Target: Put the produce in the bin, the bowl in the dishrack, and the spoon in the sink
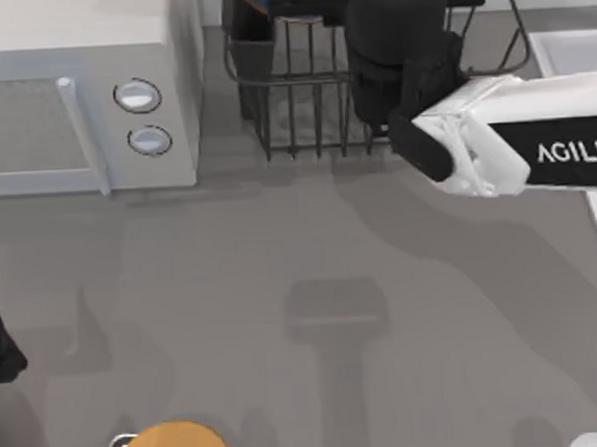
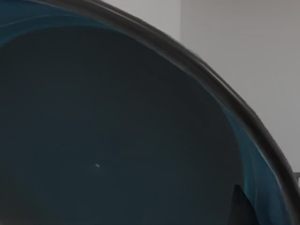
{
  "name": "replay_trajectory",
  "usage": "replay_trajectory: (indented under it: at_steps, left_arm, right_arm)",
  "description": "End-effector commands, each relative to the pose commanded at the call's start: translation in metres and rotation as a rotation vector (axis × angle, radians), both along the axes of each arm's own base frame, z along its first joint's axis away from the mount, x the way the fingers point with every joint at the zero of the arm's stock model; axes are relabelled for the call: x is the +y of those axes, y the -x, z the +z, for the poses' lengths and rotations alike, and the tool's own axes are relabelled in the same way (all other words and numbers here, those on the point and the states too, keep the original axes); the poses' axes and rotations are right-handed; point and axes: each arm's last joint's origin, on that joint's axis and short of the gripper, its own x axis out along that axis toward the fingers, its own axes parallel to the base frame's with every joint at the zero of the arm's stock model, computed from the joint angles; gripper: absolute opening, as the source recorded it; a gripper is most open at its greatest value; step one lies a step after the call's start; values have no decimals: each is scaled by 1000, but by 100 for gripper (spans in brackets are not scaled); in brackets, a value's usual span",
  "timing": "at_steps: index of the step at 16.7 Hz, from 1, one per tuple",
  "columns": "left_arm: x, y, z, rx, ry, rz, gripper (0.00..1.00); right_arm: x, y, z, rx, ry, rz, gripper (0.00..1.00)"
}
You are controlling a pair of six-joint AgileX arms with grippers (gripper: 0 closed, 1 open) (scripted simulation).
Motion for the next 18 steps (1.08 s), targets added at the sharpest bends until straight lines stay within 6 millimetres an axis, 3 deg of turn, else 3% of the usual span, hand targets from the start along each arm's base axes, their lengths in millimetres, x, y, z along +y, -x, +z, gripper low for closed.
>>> replay_trajectory:
  at_steps: [3, 16, 18]
  left_arm:
    - [0, 0, 0, 0, 0, 0, 100]
    - [0, 0, 0, 0, 0, 0, 100]
    - [0, 0, 0, 0, 0, 0, 100]
  right_arm:
    - [0, 0, 0, 0, 0, 0, 0]
    - [0, 0, 0, 0, 0, 0, 98]
    - [0, 0, 0, 0, 0, 0, 100]
